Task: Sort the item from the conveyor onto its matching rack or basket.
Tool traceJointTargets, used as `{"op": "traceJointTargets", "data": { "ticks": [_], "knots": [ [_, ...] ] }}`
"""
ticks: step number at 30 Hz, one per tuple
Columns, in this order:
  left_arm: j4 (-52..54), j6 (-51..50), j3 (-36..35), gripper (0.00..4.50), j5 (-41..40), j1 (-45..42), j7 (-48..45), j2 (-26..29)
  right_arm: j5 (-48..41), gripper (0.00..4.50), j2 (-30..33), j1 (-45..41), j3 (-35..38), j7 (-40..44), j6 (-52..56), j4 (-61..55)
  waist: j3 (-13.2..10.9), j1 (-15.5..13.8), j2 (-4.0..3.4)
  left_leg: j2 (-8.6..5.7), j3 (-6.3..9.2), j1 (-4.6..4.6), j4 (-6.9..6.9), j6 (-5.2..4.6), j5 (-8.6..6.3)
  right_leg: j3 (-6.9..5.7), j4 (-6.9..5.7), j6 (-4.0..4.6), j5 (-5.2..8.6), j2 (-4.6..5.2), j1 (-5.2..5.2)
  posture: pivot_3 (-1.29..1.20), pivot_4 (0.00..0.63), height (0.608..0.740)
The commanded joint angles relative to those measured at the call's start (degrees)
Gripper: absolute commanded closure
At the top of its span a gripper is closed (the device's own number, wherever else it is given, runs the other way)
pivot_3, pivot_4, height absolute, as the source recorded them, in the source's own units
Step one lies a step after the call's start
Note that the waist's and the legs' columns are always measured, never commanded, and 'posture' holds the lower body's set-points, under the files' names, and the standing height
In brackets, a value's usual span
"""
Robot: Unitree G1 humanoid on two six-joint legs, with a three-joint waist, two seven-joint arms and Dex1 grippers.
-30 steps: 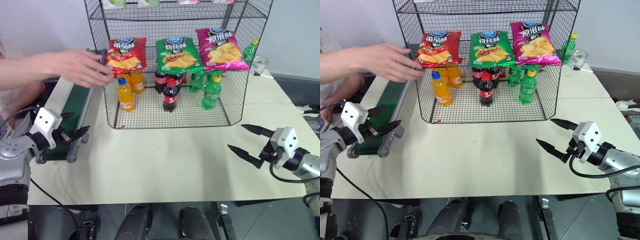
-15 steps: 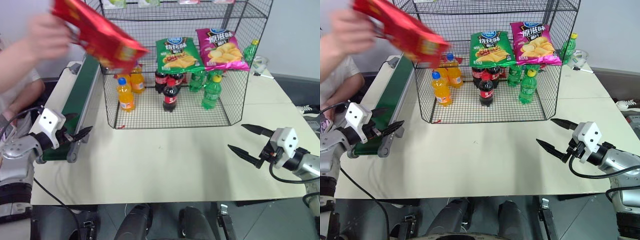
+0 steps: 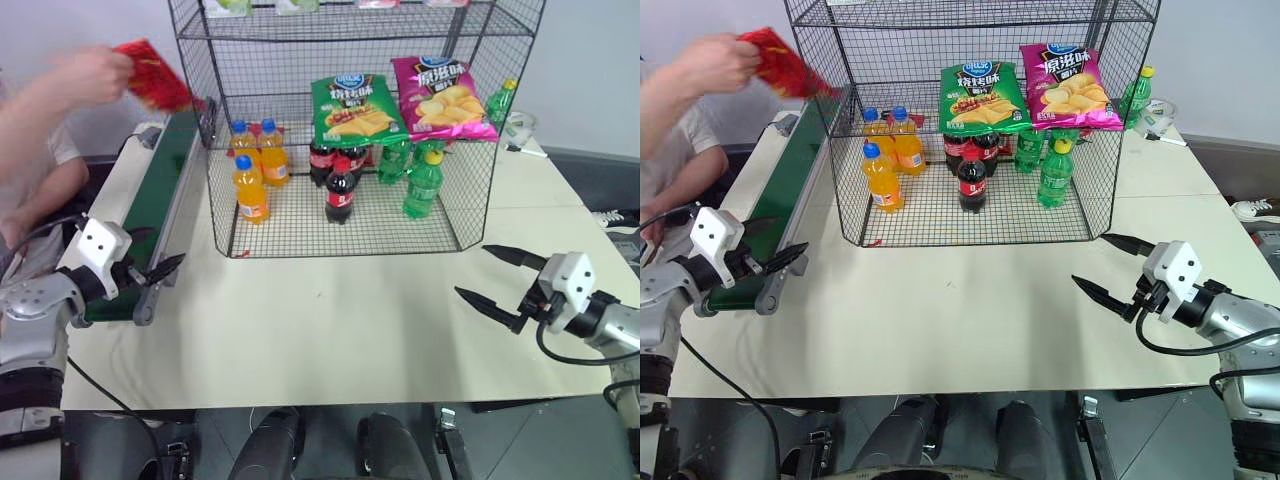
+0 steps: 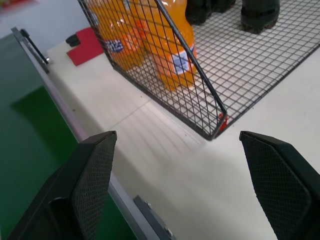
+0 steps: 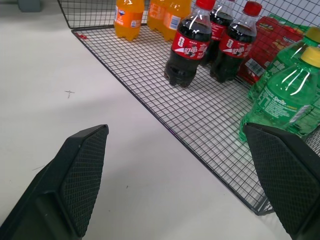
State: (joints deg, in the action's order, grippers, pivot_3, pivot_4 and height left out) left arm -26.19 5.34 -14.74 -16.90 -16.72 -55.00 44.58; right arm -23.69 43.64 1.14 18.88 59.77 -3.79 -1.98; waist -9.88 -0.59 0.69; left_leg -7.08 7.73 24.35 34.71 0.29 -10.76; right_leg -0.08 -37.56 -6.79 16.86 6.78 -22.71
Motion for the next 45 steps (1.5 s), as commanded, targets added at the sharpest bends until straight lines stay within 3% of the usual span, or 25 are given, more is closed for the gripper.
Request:
{"op": "traceJointTargets", "data": {
  "ticks": [1,20,30,38,45],
  "knots": [
    [1.6,0.7,-1.3,0.38,-0.5,0.0,0.2,0.6,-0.3,0.0,0.5,-0.9,0.6,0.1,-0.9,-0.5,0.0,0.0,0.0,0.0,0.0,0.0,0.0,0.0,0.0,0.0,0.0,0.0,0.0,0.0,0.0,0.0,0.15,0.74],
    [1.0,1.6,-1.2,0.38,0.7,-0.4,2.3,0.6,0.1,0.0,0.2,-1.5,0.1,0.0,-1.2,0.4,0.0,0.0,0.0,0.0,0.0,0.0,0.0,0.0,0.0,0.0,0.0,0.0,0.0,0.0,0.0,0.0,0.15,0.74],
    [2.8,-2.5,-2.3,0.38,-3.0,2.0,-0.2,0.3,-0.4,0.0,0.8,-2.4,-0.1,0.3,0.2,-0.6,0.0,0.0,-0.01,0.0,0.0,0.01,-0.01,0.0,0.0,0.0,0.01,0.0,0.0,-0.01,-0.01,0.0,0.15,0.74],
    [3.3,3.0,-2.6,0.38,-1.2,3.1,2.0,0.4,-0.7,0.0,0.6,-3.3,-0.4,0.5,1.1,-0.9,0.0,0.0,-0.01,0.0,0.01,0.01,0.0,0.01,0.0,0.0,0.01,0.01,0.0,0.01,0.0,0.0,0.15,0.74],
    [5.3,6.6,-3.5,0.38,0.0,5.8,4.2,1.1,-6.5,0.0,-0.7,-4.7,-1.3,0.5,8.6,-5.5,0.0,0.2,-0.02,0.0,0.02,0.02,-0.11,0.0,0.0,0.01,0.04,0.01,0.0,0.01,-0.05,0.0,0.15,0.74]
  ]
}}
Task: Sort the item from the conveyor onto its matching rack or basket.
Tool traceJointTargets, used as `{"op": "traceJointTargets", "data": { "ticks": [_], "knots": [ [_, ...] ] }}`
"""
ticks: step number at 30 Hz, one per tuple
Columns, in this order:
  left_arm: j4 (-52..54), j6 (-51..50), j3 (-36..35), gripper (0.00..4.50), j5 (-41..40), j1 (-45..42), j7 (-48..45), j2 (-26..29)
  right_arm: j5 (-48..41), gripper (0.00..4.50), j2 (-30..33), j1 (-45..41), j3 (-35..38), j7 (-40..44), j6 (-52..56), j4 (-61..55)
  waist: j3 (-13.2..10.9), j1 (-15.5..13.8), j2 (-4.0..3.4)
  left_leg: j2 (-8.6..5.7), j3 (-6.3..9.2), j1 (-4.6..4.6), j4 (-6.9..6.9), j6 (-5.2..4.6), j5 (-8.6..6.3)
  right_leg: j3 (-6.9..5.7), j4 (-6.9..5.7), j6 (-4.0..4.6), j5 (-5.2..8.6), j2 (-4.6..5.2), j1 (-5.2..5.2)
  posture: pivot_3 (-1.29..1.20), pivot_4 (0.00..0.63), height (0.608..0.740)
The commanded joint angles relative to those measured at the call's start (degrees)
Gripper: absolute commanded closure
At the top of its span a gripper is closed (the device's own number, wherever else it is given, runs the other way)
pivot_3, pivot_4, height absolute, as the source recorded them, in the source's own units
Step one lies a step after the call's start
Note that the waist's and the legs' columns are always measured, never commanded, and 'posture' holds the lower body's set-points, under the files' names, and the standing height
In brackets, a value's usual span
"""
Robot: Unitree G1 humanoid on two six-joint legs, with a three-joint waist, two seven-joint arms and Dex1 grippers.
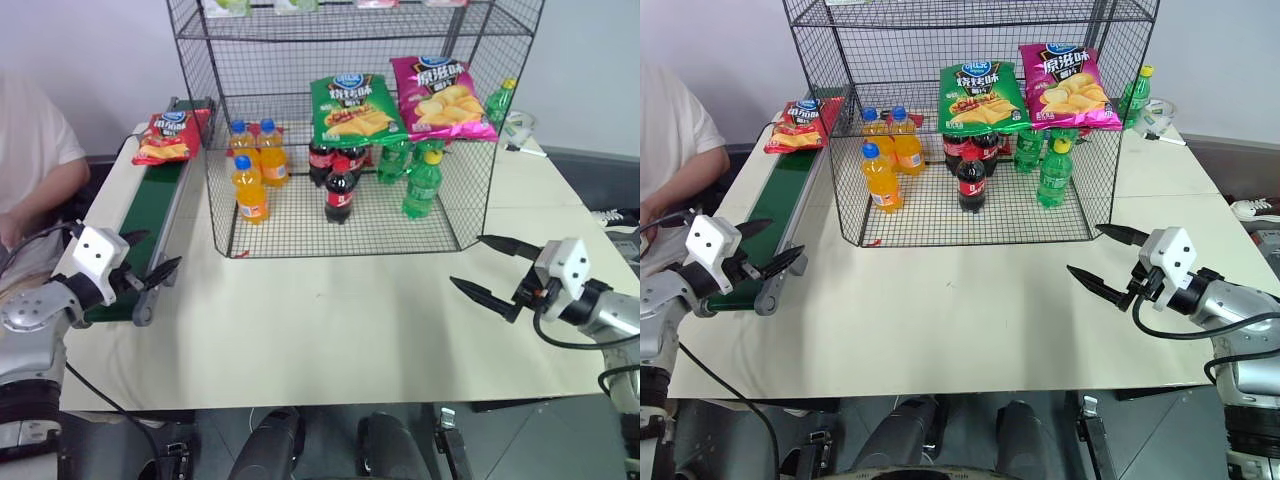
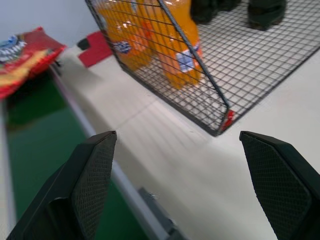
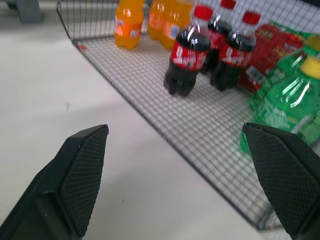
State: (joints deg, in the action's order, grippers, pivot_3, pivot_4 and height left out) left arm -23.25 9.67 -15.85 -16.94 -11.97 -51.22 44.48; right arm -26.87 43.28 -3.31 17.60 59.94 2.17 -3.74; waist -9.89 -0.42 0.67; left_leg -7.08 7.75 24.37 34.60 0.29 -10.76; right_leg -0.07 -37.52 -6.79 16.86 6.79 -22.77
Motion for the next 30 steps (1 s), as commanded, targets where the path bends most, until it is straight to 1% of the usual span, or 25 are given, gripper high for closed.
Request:
{"op": "traceJointTargets", "data": {
  "ticks": [1,4,7,10,11,13,17,20,23,26,30],
  "knots": [
    [3.3,3.2,-3.1,0.38,0.1,1.8,0.9,1.2,-3.2,0.0,-0.6,-0.2,-0.8,0.3,2.6,-4.7,0.0,-0.1,0.0,0.0,0.0,0.0,-0.07,-0.01,0.0,0.0,0.06,0.0,0.0,0.0,-0.01,0.0,0.15,0.74],
    [5.7,8.8,-5.8,0.38,2.9,5.7,4.9,1.5,-4.8,0.0,-2.0,-0.2,-4.1,0.4,5.3,-8.9,0.0,0.0,0.0,0.0,0.0,0.0,-0.26,-0.01,0.01,0.01,0.2,0.0,-0.01,0.01,-0.04,0.0,0.15,0.74],
    [6.0,19.5,-7.9,0.38,12.5,10.8,12.3,2.9,-6.1,0.0,-2.1,-0.3,-6.7,1.8,7.9,-11.4,0.0,0.0,0.0,0.01,-0.01,0.0,-0.38,-0.02,0.02,0.01,0.3,-0.05,-0.03,0.02,-0.09,0.0,0.15,0.74],
    [6.0,25.5,-9.3,0.38,20.4,16.0,19.2,3.7,-7.6,0.0,-1.1,-0.6,-9.3,4.1,11.1,-12.6,0.0,-0.2,0.0,0.01,-0.04,0.02,-0.43,-0.02,0.02,0.02,0.44,-0.02,-0.02,0.04,-0.06,0.0,0.15,0.74],
    [6.2,28.7,-10.3,0.38,24.9,18.0,23.1,4.0,-7.6,0.0,-0.9,-1.0,-10.3,5.2,11.7,-12.8,0.0,-0.3,0.0,0.0,-0.04,0.02,-0.43,-0.02,0.01,0.02,0.47,-0.01,-0.01,0.04,-0.07,0.0,0.15,0.74],
    [6.5,32.4,-12.1,0.38,30.1,21.3,28.1,4.6,-8.0,0.0,-0.8,-1.7,-11.9,6.9,12.9,-13.2,0.0,-0.3,0.01,0.0,-0.05,0.02,-0.43,0.0,-0.03,0.02,0.53,0.0,-0.01,0.05,-0.05,0.0,0.15,0.74],
    [8.3,39.5,-18.0,0.38,41.4,29.2,39.5,5.0,-7.8,0.0,-2.3,-3.2,-15.2,9.0,13.1,-13.5,0.0,-0.3,0.05,0.02,-0.04,0.02,-0.43,0.08,-0.09,-0.01,0.48,0.01,-0.01,0.03,-0.03,0.0,0.15,0.74],
    [8.8,41.6,-21.2,0.38,47.6,34.7,46.7,4.4,-7.3,0.0,-3.0,-4.1,-16.8,10.4,12.7,-12.5,0.0,-0.3,0.05,0.03,-0.05,0.01,-0.44,0.09,-0.09,-0.01,0.48,0.0,-0.01,0.03,-0.03,0.0,0.15,0.74],
    [8.2,41.6,-22.3,0.38,52.3,38.8,52.8,3.9,-6.1,0.0,-3.3,-5.1,-18.2,11.9,11.5,-11.0,0.0,-0.3,0.05,0.02,-0.06,0.01,-0.44,0.09,-0.09,-0.02,0.48,-0.01,-0.01,0.03,-0.03,0.0,0.15,0.74],
    [7.3,40.9,-22.4,0.38,55.2,42.2,58.0,4.0,-3.7,0.0,-4.7,-7.3,-19.5,11.9,9.0,-8.3,0.0,-0.3,0.12,0.03,-0.05,-0.01,-0.44,0.09,-0.09,-0.06,0.47,-0.01,-0.01,0.02,-0.08,0.0,0.15,0.74],
    [6.3,39.4,-20.2,0.38,57.1,44.1,62.0,4.3,-1.2,0.0,-6.1,-9.9,-19.8,11.4,6.4,-4.6,0.0,-0.3,0.12,0.02,-0.05,-0.04,-0.43,0.09,-0.09,-0.08,0.43,-0.02,-0.02,0.02,-0.16,0.0,0.15,0.74]
  ]
}}
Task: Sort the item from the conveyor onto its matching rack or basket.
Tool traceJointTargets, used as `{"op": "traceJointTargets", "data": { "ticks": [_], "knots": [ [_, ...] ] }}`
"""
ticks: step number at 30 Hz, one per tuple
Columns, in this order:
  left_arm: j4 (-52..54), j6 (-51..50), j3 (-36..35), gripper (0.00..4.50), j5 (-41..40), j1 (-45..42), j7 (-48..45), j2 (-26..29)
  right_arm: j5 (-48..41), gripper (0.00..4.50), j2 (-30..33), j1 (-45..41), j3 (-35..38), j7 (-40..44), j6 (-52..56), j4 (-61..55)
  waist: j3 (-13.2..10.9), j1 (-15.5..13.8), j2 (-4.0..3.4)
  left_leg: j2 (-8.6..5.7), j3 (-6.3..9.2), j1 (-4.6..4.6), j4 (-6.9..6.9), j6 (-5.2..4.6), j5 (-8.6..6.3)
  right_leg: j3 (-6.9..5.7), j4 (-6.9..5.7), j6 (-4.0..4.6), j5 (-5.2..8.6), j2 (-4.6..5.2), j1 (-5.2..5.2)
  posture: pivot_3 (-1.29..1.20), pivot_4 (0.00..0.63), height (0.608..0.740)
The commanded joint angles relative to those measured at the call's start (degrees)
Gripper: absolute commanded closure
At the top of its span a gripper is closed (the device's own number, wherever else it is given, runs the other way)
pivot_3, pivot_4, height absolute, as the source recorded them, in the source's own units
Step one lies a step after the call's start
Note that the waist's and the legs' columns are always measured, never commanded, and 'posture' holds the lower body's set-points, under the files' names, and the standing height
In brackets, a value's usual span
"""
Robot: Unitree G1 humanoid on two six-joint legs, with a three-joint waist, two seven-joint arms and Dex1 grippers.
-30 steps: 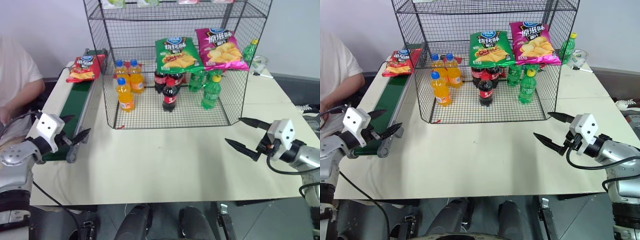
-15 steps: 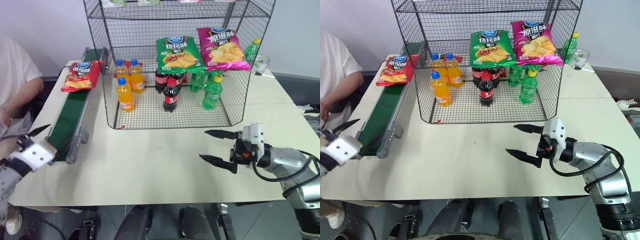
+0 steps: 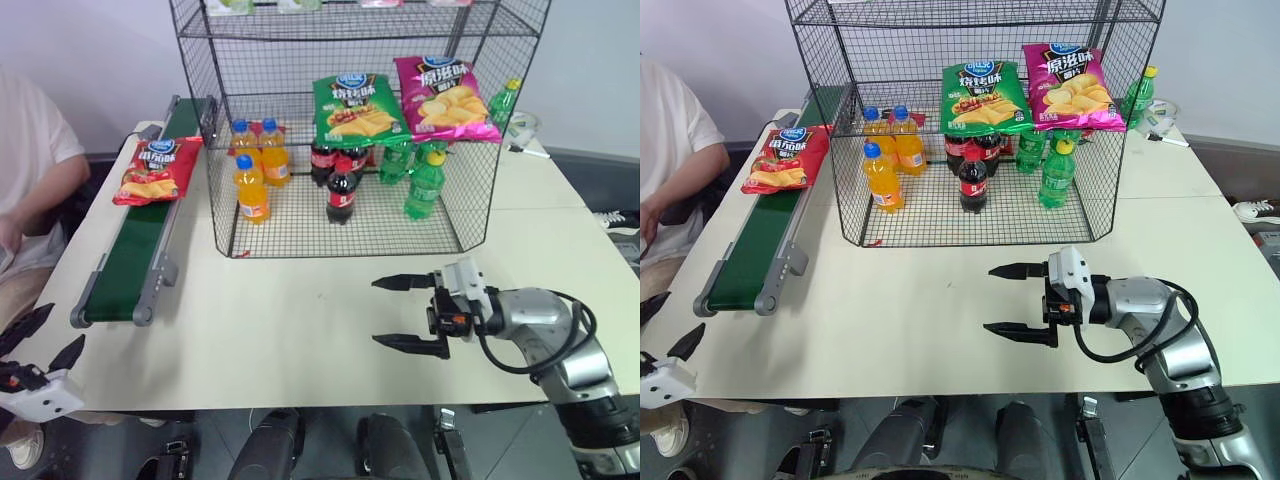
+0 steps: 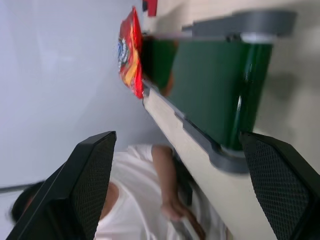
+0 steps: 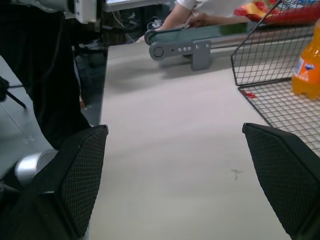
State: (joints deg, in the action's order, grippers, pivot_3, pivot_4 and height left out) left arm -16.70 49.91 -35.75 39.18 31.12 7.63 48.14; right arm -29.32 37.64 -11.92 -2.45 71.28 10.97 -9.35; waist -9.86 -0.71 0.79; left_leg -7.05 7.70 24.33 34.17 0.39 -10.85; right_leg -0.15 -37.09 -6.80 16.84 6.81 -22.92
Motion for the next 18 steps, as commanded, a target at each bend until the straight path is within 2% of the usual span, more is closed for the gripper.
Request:
{"op": "traceJointTargets", "data": {
  "ticks": [1,18],
  "knots": [
    [-0.1,-1.2,0.1,0.38,1.9,1.4,4.4,0.6,1.1,0.0,-0.7,-1.6,0.4,0.1,-2.5,1.5,0.0,-0.1,0.01,0.0,0.01,-0.01,0.0,0.0,0.0,-0.01,0.0,0.0,0.0,0.0,0.0,0.0,0.15,0.74],
    [-1.7,-5.5,8.2,0.38,1.2,-3.1,8.6,2.5,2.0,0.0,-0.6,-0.3,1.4,-0.9,-5.1,2.7,0.0,0.0,0.02,0.0,0.01,-0.01,0.0,0.0,0.0,-0.03,-0.1,-0.18,-0.11,-0.03,-0.09,0.0,0.15,0.74]
  ]
}}
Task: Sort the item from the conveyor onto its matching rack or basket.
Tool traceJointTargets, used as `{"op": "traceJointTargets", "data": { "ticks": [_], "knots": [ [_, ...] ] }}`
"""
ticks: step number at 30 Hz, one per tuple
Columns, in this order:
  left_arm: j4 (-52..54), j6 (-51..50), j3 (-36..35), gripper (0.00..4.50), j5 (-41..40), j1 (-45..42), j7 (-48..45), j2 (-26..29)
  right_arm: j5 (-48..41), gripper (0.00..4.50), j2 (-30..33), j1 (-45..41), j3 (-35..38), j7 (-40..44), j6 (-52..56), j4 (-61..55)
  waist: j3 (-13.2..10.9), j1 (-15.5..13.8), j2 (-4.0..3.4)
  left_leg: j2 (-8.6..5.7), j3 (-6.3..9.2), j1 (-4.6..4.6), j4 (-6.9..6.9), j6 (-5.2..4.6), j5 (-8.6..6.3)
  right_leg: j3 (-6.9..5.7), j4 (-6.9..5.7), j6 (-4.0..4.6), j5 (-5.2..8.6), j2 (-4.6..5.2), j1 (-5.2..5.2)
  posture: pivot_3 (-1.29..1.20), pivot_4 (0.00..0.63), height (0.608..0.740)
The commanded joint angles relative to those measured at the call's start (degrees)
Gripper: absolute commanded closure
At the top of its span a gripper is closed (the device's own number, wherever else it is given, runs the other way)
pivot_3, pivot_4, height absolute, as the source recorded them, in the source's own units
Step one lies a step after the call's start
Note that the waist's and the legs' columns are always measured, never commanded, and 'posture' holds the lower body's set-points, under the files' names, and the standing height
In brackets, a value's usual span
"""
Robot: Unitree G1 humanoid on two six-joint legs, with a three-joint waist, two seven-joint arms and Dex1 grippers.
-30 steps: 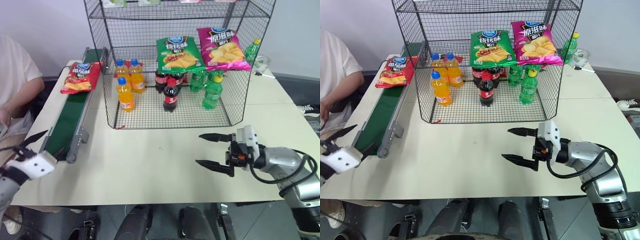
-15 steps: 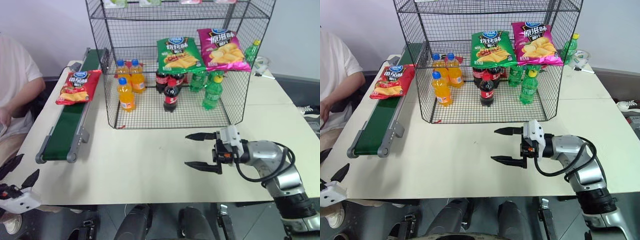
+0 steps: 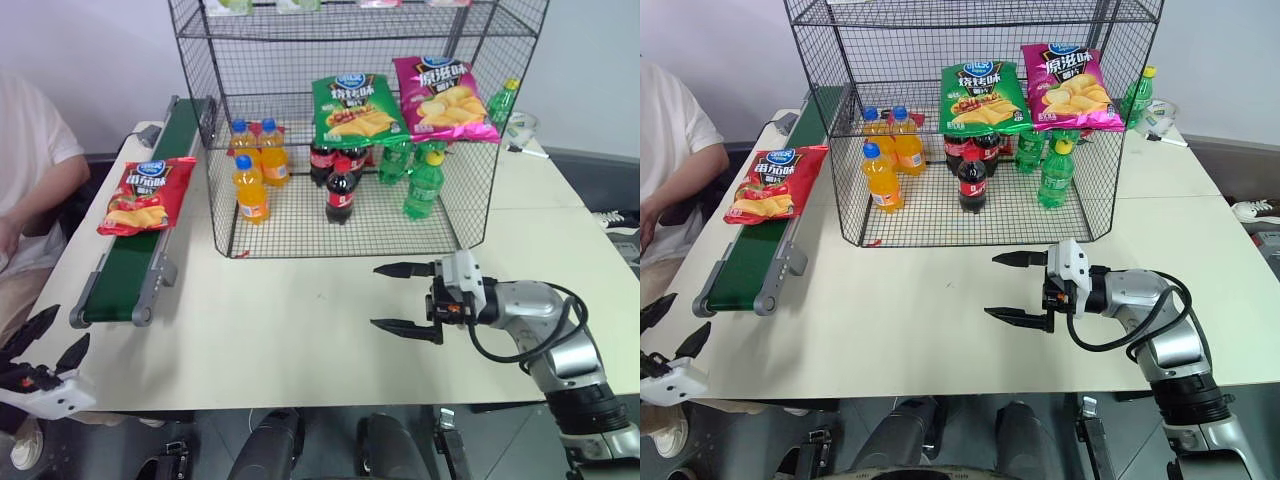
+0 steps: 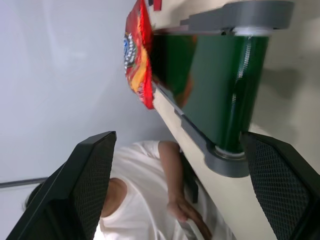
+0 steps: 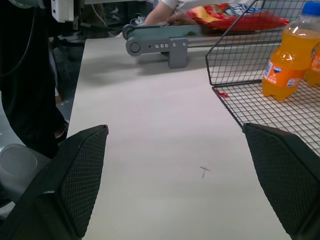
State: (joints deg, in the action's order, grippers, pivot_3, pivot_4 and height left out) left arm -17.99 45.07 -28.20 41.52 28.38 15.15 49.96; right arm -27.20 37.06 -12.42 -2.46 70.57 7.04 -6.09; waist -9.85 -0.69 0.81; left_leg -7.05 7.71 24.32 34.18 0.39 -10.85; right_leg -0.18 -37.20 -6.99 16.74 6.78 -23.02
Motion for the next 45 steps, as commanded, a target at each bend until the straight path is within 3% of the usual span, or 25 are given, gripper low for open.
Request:
{"op": "traceJointTargets", "data": {
  "ticks": [1,45],
  "knots": [
    [-0.5,-0.8,1.1,0.38,-1.1,-0.5,1.4,0.7,0.2,0.0,0.0,0.4,1.4,-0.3,-1.5,-0.4,0.0,0.0,0.0,0.0,-0.01,0.0,0.0,0.0,0.0,0.0,0.0,0.0,0.0,0.0,0.0,0.0,0.15,0.74],
    [-3.5,-1.8,8.3,0.38,-1.9,-4.3,4.5,2.0,1.4,0.0,-0.3,1.2,1.2,-2.1,-3.7,0.0,0.0,0.0,0.01,0.0,-0.04,-0.29,0.01,0.0,0.01,0.0,-0.07,-0.03,-0.02,-0.02,0.25,0.0,0.15,0.74]
  ]
}}
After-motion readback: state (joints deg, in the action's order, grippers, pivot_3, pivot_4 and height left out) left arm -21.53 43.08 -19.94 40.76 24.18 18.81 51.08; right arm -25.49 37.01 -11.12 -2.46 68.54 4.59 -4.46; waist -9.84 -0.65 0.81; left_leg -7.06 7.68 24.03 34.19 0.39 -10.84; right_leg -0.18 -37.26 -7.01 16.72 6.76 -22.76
